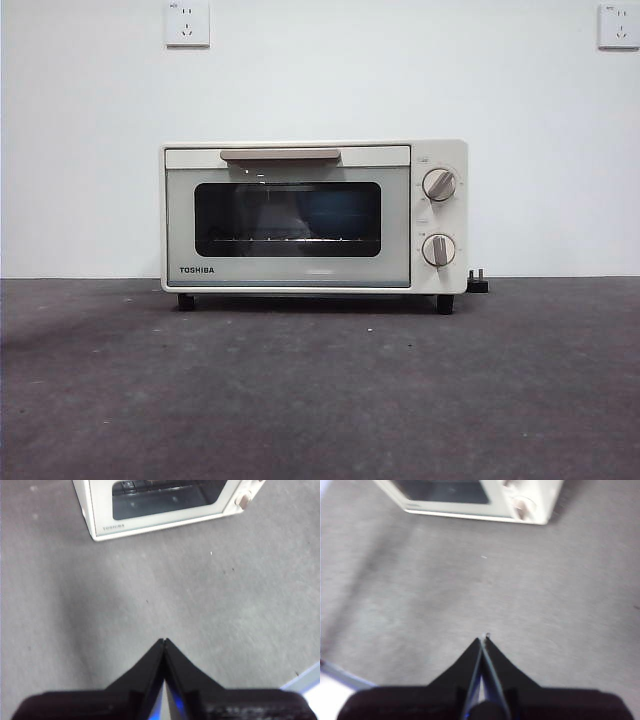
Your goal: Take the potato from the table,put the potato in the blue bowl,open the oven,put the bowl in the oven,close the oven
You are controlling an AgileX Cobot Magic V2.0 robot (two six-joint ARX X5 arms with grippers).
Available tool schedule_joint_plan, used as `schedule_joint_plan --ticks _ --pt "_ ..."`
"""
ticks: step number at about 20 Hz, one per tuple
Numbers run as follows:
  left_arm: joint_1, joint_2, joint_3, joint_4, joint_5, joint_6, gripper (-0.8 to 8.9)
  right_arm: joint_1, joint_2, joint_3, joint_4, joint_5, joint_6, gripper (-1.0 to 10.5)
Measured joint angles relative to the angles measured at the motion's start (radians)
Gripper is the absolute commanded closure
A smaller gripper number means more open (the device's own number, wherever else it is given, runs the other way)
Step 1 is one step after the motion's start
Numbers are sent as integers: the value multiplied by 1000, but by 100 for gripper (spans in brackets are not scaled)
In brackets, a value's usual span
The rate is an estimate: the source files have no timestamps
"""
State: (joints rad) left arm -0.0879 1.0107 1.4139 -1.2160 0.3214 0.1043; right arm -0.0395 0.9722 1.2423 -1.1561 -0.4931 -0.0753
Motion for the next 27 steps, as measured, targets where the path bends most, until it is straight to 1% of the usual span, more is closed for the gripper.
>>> schedule_joint_plan --ticks 2,5,8,11,13,14,17,20,22,24,26,27 --pt "10 -40 -8 60 0 0 818 0 31 0 0 47 0 958" --pt "28 -200 -130 277 0 0 818 0 81 0 1 104 0 957" --pt "35 -387 -363 575 -5 1 818 0 124 0 1 166 -1 957" --pt "40 -557 -647 876 -6 13 818 0 160 0 1 208 0 957" --pt "40 -660 -830 1017 -9 27 818 0 179 0 3 224 0 945" --pt "40 -705 -906 1064 -34 35 818 0 185 0 6 235 0 946" --pt "45 -799 -1078 1098 -198 43 818 0 195 0 21 251 0 946" --pt "60 -859 -1204 1113 -288 40 818 0 196 0 77 251 0 946" --pt "76 -911 -1280 1153 -307 2 818 0 196 0 131 251 0 946" --pt "84 -982 -1355 1157 -307 -51 818 0 196 0 196 251 0 946" --pt "88 -1004 -1395 1165 -307 -98 818 0 196 0 258 251 0 946" --pt "92 -1004 -1397 1143 -308 -118 818 0 196 0 292 251 0 946"
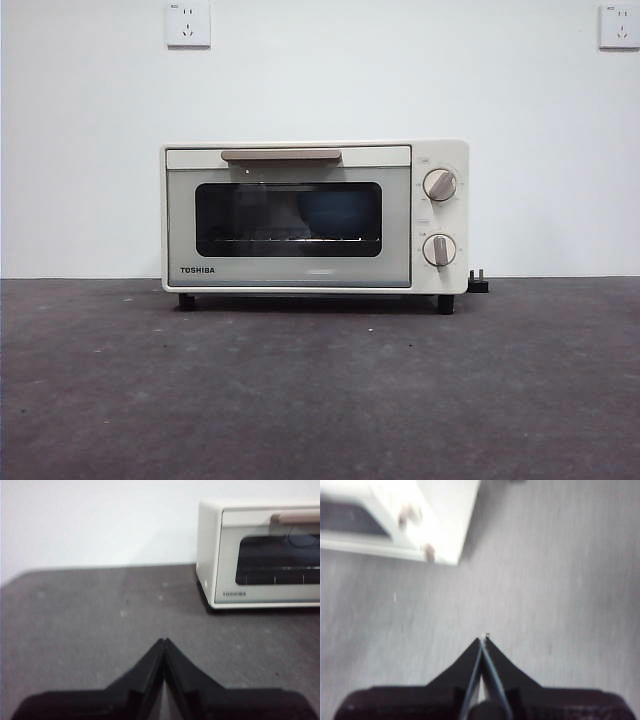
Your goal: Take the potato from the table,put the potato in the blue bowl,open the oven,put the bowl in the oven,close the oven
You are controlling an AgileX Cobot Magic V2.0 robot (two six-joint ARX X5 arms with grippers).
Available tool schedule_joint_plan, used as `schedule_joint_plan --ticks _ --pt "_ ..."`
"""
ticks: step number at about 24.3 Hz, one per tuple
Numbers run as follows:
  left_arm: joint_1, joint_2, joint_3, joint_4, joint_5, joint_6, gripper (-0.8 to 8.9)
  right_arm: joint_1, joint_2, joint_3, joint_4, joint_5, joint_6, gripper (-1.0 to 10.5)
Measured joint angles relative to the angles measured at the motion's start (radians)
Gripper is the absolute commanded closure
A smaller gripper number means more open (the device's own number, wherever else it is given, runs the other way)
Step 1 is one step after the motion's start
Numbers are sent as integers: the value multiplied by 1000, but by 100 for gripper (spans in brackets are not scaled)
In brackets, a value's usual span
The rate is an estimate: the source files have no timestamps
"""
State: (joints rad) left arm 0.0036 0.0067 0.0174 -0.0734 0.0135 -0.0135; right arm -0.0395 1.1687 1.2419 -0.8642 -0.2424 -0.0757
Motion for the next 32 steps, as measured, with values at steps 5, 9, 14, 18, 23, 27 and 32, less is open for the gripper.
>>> schedule_joint_plan --ticks 5,9,14,18,23,27,32 --pt "1 0 0 -103 -55 -22 818 0 1 0 130 0 0 946" --pt "1 0 0 -103 -56 -22 818 0 1 0 161 0 0 946" --pt "1 0 0 -98 -56 -32 818 0 1 0 161 0 0 946" --pt "1 1 0 -98 -56 -32 818 0 1 0 161 0 0 946" --pt "1 9 0 -98 -56 -33 818 0 1 0 161 0 0 946" --pt "1 11 0 -98 -56 -33 818 0 1 0 161 0 0 946" --pt "1 15 0 -98 -56 -33 818 0 -11 -3 161 46 0 946"
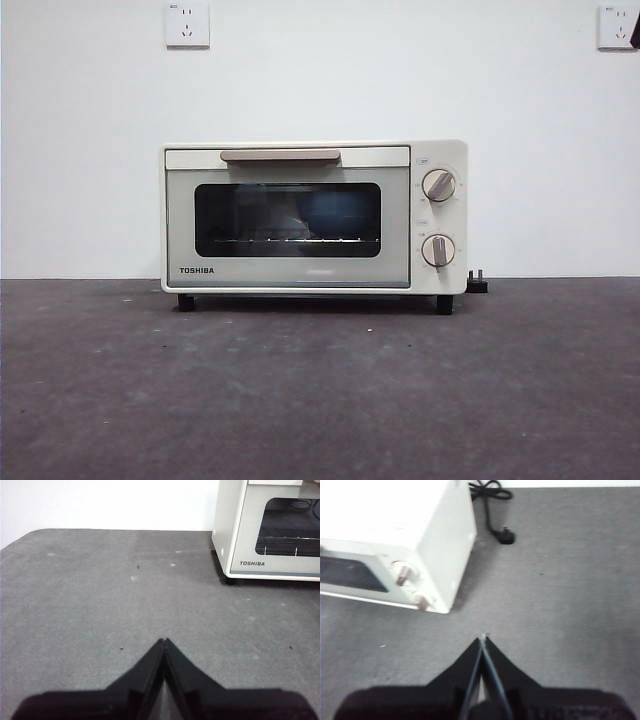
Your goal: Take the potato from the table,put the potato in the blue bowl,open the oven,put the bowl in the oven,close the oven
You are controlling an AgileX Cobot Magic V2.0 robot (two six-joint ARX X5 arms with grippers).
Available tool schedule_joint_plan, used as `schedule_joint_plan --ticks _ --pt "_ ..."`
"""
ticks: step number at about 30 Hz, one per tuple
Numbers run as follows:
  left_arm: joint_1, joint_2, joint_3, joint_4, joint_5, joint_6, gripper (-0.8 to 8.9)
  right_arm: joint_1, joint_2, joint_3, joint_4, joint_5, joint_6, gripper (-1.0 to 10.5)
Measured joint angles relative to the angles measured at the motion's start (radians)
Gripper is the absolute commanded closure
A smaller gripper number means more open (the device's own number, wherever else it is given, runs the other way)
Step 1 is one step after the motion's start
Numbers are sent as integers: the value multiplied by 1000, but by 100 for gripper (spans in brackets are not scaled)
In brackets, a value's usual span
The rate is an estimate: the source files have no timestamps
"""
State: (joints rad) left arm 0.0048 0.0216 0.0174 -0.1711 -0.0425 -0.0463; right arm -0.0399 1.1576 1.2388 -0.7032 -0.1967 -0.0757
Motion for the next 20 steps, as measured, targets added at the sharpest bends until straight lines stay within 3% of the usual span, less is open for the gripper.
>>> schedule_joint_plan --ticks 5,9,16,20 --pt "0 1 0 0 0 0 818 30 -136 -22 0 25 0 946" --pt "0 5 0 0 0 0 818 45 -315 -110 99 30 -3 946" --pt "0 9 0 0 0 0 818 42 -623 -478 441 51 -4 946" --pt "0 10 0 0 0 0 818 41 -791 -687 465 55 -10 946"
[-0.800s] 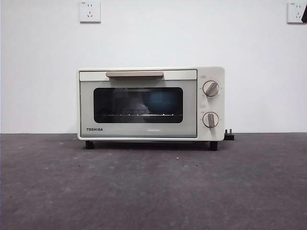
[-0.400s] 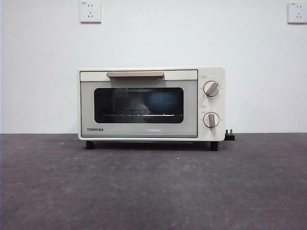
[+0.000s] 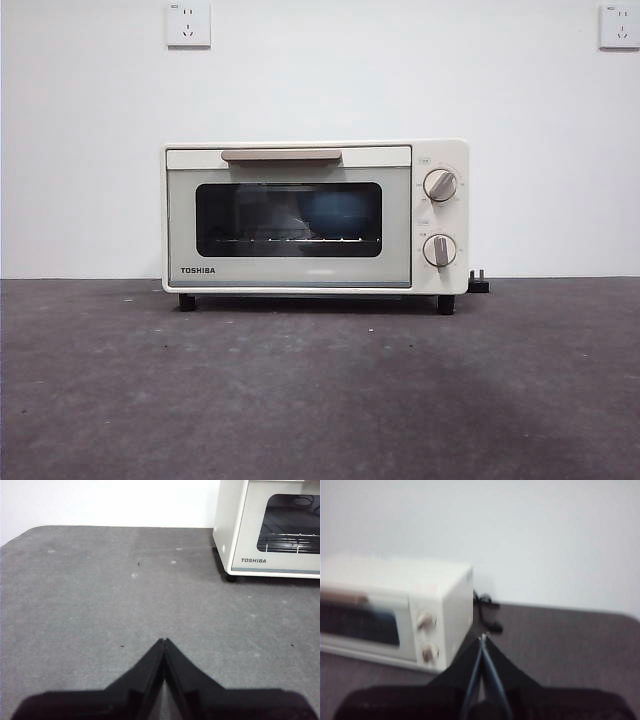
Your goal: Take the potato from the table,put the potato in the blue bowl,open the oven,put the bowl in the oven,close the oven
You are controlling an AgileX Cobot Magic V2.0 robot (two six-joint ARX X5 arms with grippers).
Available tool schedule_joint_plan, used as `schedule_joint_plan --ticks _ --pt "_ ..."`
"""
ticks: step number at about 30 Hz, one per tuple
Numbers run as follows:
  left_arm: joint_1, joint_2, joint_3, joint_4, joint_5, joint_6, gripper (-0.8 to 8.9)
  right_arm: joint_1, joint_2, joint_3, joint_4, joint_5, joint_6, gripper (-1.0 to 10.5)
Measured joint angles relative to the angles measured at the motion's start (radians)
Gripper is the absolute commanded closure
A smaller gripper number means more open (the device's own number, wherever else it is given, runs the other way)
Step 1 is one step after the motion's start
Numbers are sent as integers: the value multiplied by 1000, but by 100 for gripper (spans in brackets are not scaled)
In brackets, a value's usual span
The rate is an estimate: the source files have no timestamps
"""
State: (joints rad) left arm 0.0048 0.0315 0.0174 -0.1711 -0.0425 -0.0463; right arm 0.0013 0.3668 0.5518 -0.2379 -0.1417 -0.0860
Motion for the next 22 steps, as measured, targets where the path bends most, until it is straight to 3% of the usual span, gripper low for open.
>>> schedule_joint_plan --ticks 11,17,22 --pt "0 1 0 0 0 0 818 -1 -234 -447 399 12 -32 946" --pt "0 1 0 0 0 0 818 -1 -325 -529 346 180 -38 946" --pt "0 3 0 0 0 0 818 -2 -357 -530 233 213 -38 946"
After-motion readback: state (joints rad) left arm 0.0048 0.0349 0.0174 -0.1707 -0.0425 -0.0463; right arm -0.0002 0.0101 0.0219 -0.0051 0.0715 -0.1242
